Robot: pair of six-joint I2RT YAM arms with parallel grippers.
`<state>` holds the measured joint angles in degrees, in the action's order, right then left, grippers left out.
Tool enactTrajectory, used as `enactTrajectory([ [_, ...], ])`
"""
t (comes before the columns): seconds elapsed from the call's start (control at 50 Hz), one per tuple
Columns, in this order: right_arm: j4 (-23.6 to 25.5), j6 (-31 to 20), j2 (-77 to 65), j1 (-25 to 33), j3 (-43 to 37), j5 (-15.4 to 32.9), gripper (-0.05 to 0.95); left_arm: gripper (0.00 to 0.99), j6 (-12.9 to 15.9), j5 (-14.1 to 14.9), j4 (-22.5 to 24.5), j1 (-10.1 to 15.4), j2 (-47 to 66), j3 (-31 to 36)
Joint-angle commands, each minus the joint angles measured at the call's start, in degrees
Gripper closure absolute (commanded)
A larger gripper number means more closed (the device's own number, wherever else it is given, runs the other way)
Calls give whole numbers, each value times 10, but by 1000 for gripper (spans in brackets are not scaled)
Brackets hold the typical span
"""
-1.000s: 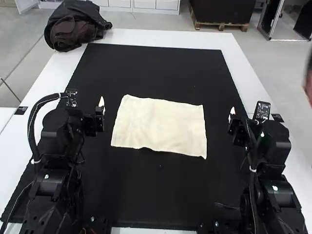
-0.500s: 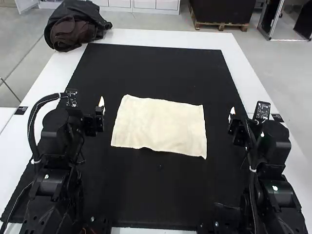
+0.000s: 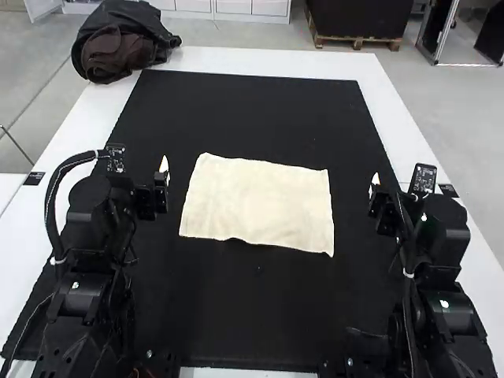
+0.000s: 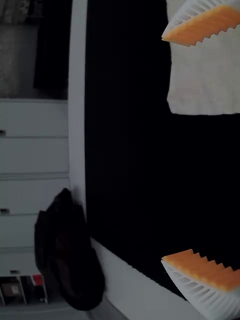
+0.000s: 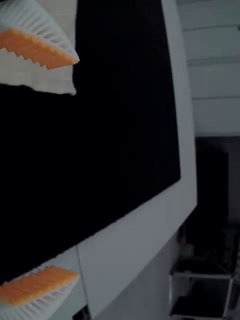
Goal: Fold the towel.
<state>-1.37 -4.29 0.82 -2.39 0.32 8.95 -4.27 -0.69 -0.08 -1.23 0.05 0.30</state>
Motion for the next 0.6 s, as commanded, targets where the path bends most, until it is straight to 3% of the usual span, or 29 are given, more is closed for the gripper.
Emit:
enactTrajectory([
  [0.0,-4,-2,-6,-2,-3,-6,-11,36,7,-5,3,-1,-3,-2],
  [0.26,-13,-12,-6,-3,-2,-20,-11,36,12,-5,16,-2,-3,-1],
  [0.32,-50,-32,-6,-1,-2,-20,-11,36,40,-7,35,-3,-2,-2],
  [0.38,-119,-89,-6,1,-2,-28,-11,34,68,-11,83,-3,-2,-1],
  [0.48,-240,-125,-6,1,2,-85,-11,36,73,-41,180,-4,-2,-1],
  [0.58,-262,-146,-6,1,28,-105,-11,46,83,-63,257,-4,-2,1],
])
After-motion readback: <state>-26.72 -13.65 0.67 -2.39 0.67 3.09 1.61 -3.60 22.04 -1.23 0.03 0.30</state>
